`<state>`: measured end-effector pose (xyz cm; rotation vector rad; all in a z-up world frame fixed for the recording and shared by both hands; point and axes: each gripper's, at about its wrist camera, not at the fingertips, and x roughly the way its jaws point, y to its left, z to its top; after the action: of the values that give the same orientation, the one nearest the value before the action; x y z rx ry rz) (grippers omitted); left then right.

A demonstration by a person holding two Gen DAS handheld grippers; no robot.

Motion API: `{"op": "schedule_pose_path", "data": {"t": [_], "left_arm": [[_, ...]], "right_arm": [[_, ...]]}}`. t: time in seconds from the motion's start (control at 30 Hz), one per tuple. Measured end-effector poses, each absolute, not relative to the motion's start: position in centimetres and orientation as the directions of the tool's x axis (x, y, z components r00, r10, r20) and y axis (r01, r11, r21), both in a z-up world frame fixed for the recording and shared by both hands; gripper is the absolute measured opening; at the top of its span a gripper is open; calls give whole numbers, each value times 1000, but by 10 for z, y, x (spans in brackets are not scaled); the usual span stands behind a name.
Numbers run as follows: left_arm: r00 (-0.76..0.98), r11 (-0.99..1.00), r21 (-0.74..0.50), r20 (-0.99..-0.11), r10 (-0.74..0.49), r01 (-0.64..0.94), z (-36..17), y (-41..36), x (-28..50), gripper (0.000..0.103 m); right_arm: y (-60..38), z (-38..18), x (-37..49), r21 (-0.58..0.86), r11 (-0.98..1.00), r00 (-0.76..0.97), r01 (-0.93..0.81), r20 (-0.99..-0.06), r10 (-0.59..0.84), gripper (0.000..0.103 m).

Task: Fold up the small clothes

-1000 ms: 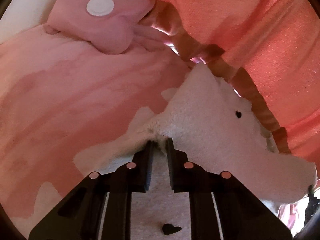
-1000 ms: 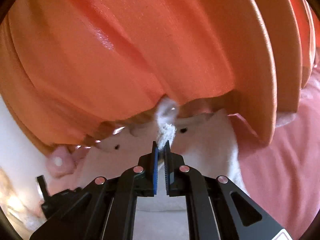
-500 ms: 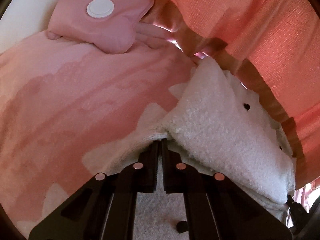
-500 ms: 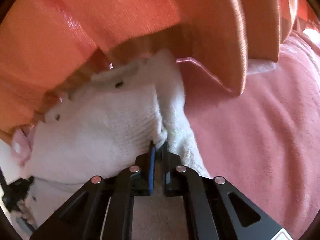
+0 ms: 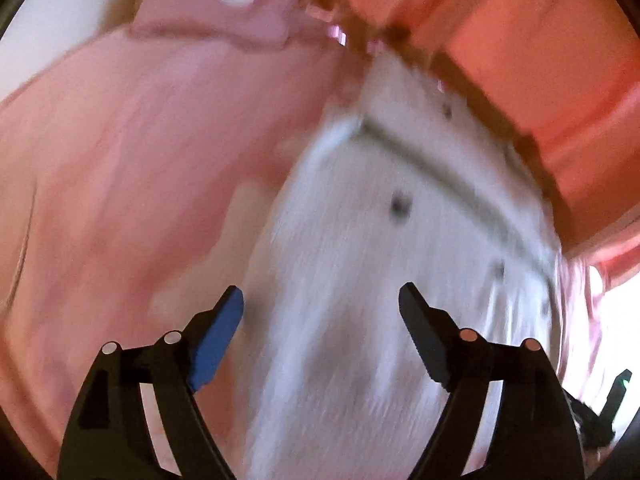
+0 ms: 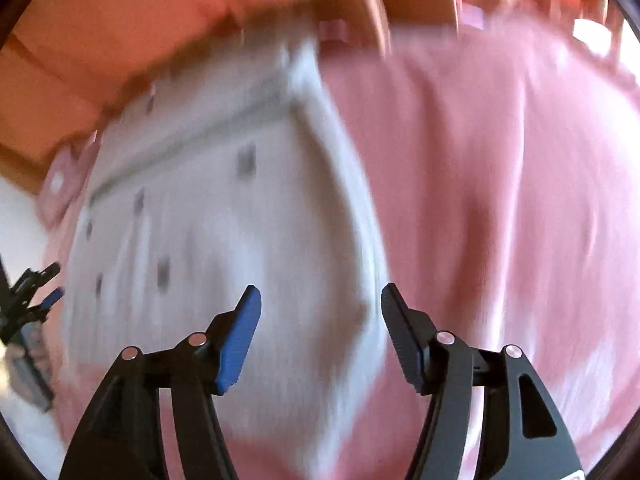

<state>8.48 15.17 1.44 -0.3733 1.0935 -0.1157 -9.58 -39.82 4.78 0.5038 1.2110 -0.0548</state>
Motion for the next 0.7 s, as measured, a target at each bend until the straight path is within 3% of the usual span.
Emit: {"op": "schedule_pose_path", "data": {"t": [0.1, 0.27, 0.3, 0.33, 0.37, 0.4, 0.47, 0.7], "left_arm": [[351, 900, -422, -864, -362, -111, -8, 155, 54, 79], [360, 928, -371, -871, -334, -40, -4, 126, 32, 79], [354, 928, -370, -873, -335, -34, -5, 121, 32, 78], [358, 935, -352, -879, -316, -38, -4, 117, 33, 62], [365, 941, -335, -882, -299, -39, -2, 116, 33, 31], [364, 937, -349, -878, -312, -38, -2, 116, 33, 13], [371, 894, -446, -839, -397, -52, 7, 124, 28, 11], [463, 894, -441, -779, -423, 74, 72, 137, -36, 6]], "right_arm": [[-381, 39, -108, 375, 884, 287, 280, -911, 295, 61], [-362, 39, -103, 416, 869, 299, 267, -893, 336, 64], [-359, 40, -100, 403, 874, 317, 272, -895, 314, 57], [-357, 41, -96, 385, 879, 325, 280, -900, 290, 29], [-358, 42, -95, 386, 873, 336, 297, -899, 282, 13], [-362, 45, -98, 417, 851, 360, 319, -884, 298, 12], [-363, 61, -106, 434, 843, 419, 317, -862, 287, 11], [-358, 129, -183, 341, 910, 577, 235, -802, 152, 9]]}}
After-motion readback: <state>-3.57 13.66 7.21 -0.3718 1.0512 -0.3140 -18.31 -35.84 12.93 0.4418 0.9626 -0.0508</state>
